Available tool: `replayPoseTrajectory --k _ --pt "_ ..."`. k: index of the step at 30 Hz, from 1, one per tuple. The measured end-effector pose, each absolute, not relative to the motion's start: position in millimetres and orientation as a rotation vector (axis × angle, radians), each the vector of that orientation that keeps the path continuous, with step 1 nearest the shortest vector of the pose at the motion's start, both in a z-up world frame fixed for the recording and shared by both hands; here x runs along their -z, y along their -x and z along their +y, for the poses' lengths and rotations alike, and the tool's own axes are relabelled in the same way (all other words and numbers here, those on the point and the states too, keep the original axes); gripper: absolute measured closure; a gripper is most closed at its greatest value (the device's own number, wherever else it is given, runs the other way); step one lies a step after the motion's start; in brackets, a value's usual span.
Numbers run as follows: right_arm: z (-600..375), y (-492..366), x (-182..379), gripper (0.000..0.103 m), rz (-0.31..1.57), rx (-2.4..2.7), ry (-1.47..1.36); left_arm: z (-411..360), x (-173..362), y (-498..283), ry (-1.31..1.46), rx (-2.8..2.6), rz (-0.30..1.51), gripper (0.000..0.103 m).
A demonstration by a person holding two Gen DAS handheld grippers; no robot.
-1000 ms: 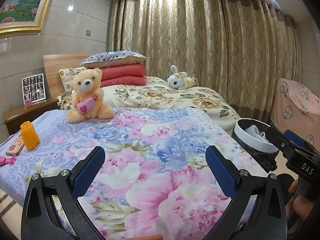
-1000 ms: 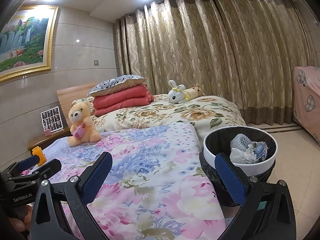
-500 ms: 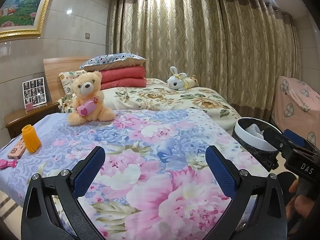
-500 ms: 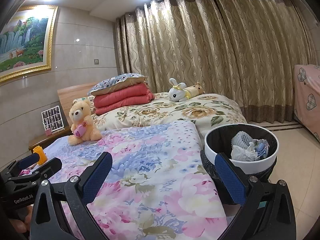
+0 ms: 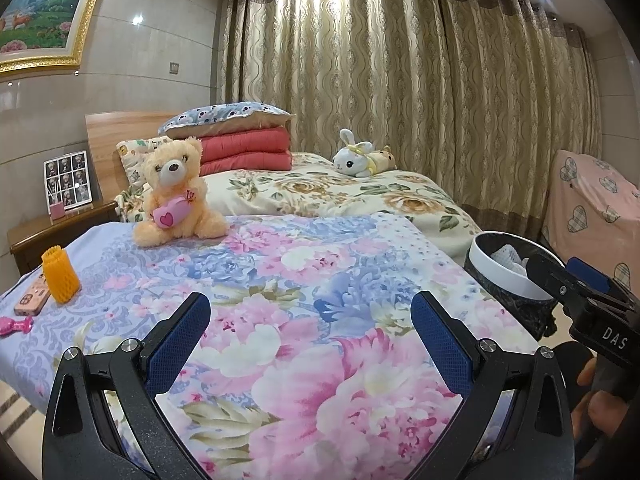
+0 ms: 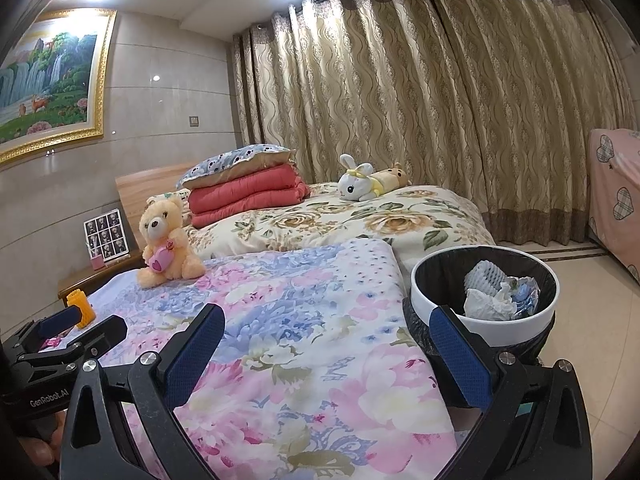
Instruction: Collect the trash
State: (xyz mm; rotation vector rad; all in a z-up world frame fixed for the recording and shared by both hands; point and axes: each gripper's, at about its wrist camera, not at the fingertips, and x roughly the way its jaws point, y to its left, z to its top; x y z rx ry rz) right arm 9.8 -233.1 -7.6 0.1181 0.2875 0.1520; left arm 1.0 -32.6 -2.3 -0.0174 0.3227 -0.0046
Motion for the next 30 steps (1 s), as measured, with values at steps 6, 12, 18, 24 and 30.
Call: replayPoseTrajectory --k 6,12,18,24,30 --pt "-233.1 -9.8 7.6 0.0 0.287 -0.153 -0.117 -33.1 2.6 -1.1 0.014 0.004 0.324 0.0" --pt "-233.2 -9.8 7.2 0.0 0.288 -0.153 -0.12 -32.6 3.8 -1.9 0.014 0.007 0.326 0.0" --pt "-232.7 -9.5 7.0 0.0 0.288 -0.154 -0.121 -31.9 5.1 -2.1 0.012 0.008 0.329 0.0" --pt "-229.1 -9.6 7.0 0.0 0.296 -0.157 -0.124 -31.2 5.3 -2.7 0.014 0.011 0.33 0.0" --pt "-226.4 -7.9 6.9 0.0 0.305 -0.158 -0.133 -29.2 8.2 -6.3 0.018 0.012 0.344 0.0"
